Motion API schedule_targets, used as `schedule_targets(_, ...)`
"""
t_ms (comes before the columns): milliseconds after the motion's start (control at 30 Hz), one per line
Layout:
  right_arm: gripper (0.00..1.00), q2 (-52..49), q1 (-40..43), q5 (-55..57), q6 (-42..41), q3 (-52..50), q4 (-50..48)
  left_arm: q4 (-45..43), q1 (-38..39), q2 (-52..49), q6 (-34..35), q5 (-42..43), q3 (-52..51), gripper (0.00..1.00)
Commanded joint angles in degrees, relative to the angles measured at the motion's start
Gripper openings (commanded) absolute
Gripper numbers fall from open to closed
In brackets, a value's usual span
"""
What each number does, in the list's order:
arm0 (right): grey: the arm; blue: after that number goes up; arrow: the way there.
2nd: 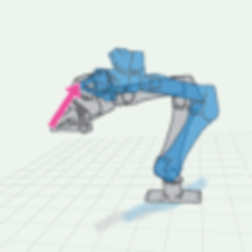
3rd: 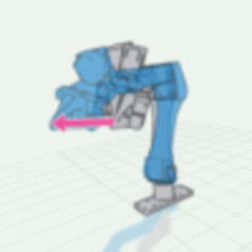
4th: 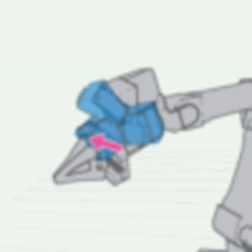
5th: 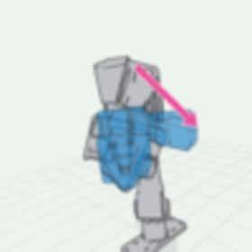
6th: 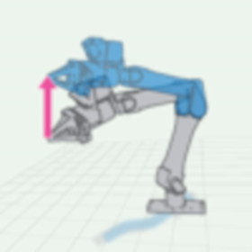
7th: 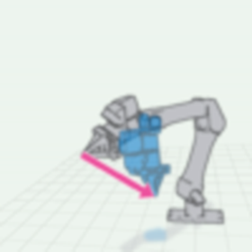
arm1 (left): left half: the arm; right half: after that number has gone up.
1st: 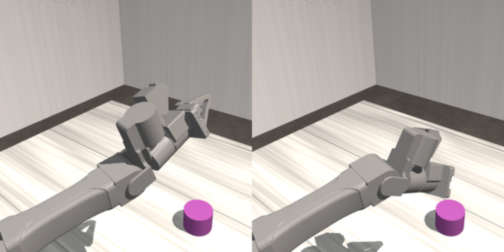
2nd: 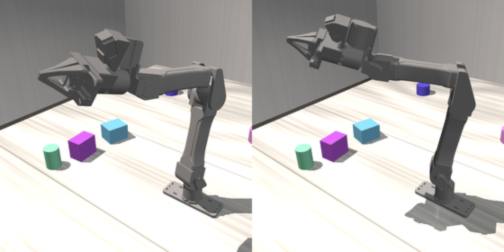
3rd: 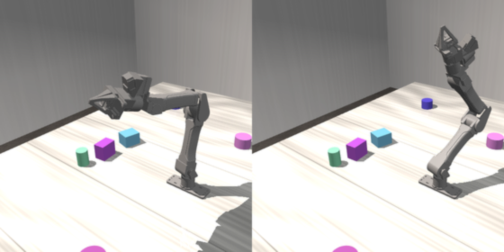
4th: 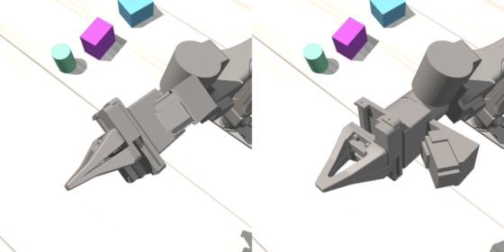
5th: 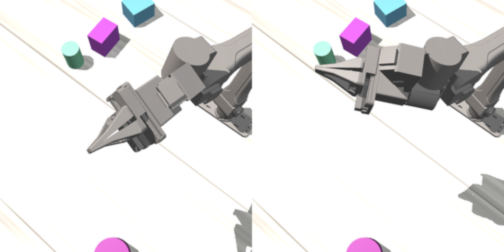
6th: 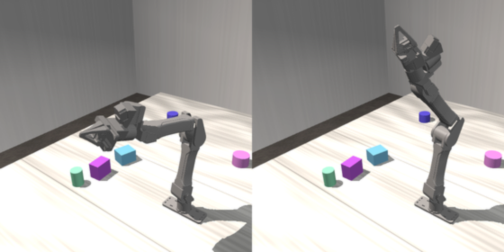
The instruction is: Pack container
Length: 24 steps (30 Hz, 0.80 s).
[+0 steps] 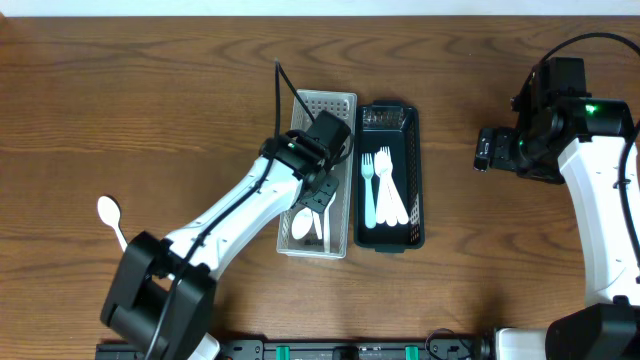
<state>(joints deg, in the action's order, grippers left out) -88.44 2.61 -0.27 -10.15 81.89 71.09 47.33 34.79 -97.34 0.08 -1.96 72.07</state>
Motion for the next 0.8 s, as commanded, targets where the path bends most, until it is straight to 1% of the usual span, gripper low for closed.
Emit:
schedule_targets(0, 0.94, 0.04, 0.37, -0.22, 0.63, 0.09, 0.07, 3.39, -0.11, 6.58, -0.13, -2.34, 6.49, 0.62)
schedule_targets(67, 0.94, 0.04, 0.37, -0.22, 1.07, 0.09, 0.07, 6.75, -0.76, 10.45, 2.36, -7.32, 9.73, 0.66)
schedule_targets(133, 0.94, 0.04, 0.37, -0.22, 1.07, 0.09, 0.07, 9.01, -2.6, 14.53, 4.96, -11.21, 11.47, 0.75)
schedule_targets(200, 0.94, 0.04, 0.37, -0.22, 1.07, 0.09, 0.04, 10.12, -6.1, 19.02, 6.62, -12.72, 11.63, 0.82)
schedule_targets(300, 0.94, 0.04, 0.37, -0.22, 1.07, 0.09, 0.0, 12.39, -14.67, 24.2, 8.87, -12.7, 11.63, 0.85)
schedule_targets(367, 0.94, 0.04, 0.37, -0.22, 1.07, 0.09, 0.0, 13.97, -22.21, 26.49, 9.99, -12.68, 11.43, 0.88)
schedule_targets(400, 0.94, 0.04, 0.37, -0.22, 1.05, 0.09, 0.0, 14.73, -27.21, 27.34, 10.64, -12.63, 11.17, 0.89)
schedule_targets(467, 0.94, 0.04, 0.37, -0.22, 1.05, 0.09, 0.0, 15.23, -34.77, 27.87, 11.65, -11.93, 10.38, 0.91)
schedule_targets(600, 0.94, 0.04, 0.37, -0.22, 1.05, 0.09, -0.04, 14.69, -49.05, 26.25, 11.63, -5.84, 6.93, 0.91)
schedule_targets(700, 0.94, 0.04, 0.37, -0.22, 1.05, 0.09, 0.02, 12.17, -55.63, 23.87, 11.65, -4.37, 2.95, 0.91)
schedule_targets(767, 0.94, 0.04, 0.37, -0.22, 1.05, 0.09, 0.04, 8.92, -59.34, 21.9, 11.67, -2.23, -0.46, 0.91)
